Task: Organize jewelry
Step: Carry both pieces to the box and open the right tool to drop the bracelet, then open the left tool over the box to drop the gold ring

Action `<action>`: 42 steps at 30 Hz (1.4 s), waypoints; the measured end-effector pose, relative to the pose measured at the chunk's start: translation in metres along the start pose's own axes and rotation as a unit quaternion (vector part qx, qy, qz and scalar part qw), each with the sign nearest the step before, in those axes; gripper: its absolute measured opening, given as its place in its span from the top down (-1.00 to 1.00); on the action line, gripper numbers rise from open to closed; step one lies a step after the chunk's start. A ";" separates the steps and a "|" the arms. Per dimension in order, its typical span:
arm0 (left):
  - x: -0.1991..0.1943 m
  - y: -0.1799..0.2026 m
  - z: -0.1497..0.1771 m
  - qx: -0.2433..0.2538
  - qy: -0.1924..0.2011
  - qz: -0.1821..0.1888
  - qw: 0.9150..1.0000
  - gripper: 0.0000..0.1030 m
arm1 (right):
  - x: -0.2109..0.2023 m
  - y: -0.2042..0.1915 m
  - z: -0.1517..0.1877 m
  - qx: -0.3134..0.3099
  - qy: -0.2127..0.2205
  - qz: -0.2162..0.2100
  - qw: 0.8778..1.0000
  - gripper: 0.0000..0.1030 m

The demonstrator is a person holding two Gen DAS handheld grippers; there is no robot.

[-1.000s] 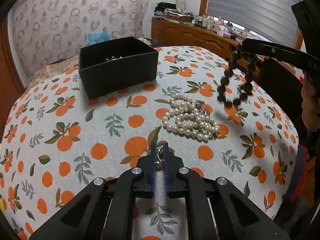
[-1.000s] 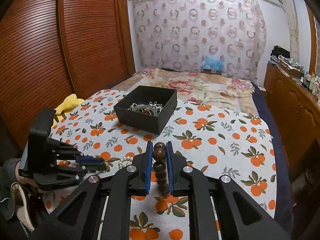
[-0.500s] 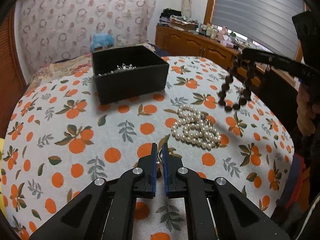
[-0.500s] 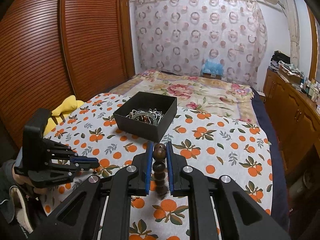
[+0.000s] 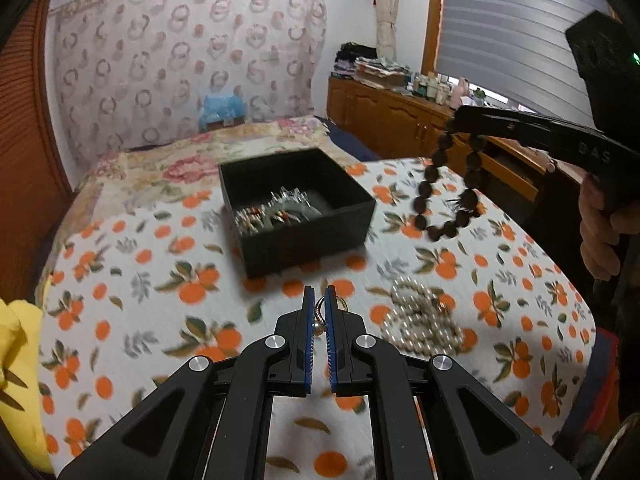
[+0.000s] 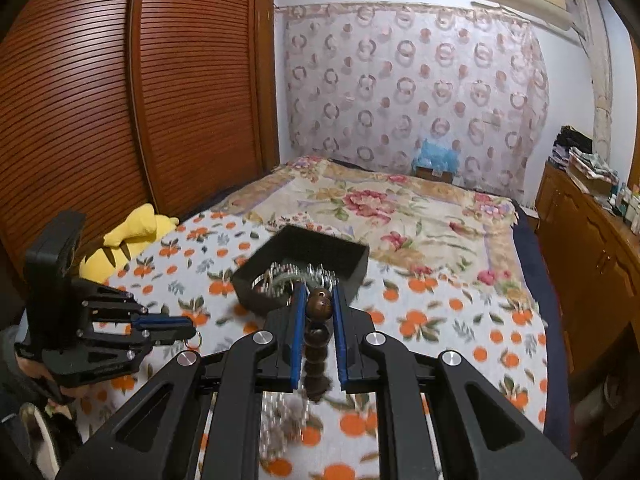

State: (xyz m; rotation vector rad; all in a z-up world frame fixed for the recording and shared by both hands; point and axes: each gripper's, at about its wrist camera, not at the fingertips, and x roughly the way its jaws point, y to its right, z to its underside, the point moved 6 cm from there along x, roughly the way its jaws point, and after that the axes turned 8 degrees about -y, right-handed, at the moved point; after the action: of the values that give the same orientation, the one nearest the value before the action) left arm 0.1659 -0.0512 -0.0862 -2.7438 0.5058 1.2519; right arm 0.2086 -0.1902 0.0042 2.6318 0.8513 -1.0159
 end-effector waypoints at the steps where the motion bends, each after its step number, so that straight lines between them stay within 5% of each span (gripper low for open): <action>1: 0.000 -0.002 -0.002 0.000 0.002 -0.001 1.000 0.92 | 0.004 0.000 -0.006 0.000 0.001 -0.003 1.000 0.71; 11: 0.001 -0.019 -0.039 0.003 0.020 -0.023 1.000 0.91 | 0.053 0.003 -0.055 0.019 -0.009 -0.020 1.000 0.71; 18: 0.013 -0.028 -0.058 0.000 0.019 -0.034 0.999 0.91 | 0.087 0.011 -0.057 0.040 -0.036 -0.025 0.998 0.69; 36: 0.058 -0.032 -0.094 -0.010 0.008 -0.049 0.999 0.90 | 0.062 0.027 0.029 0.021 -0.068 -0.008 0.997 0.65; 40: 0.057 -0.034 -0.094 -0.019 0.006 -0.051 0.999 0.41 | 0.048 0.027 0.052 0.026 -0.068 -0.013 0.997 0.65; 42: 0.056 -0.031 -0.091 -0.015 0.004 -0.049 0.999 0.41 | 0.044 0.025 0.065 0.031 -0.074 -0.020 0.997 0.65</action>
State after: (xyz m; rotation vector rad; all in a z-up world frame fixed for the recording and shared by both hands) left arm 0.2755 -0.0555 -0.0695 -2.7625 0.3520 1.2368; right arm 0.2133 -0.2155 -0.0741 2.5592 0.8536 -1.2496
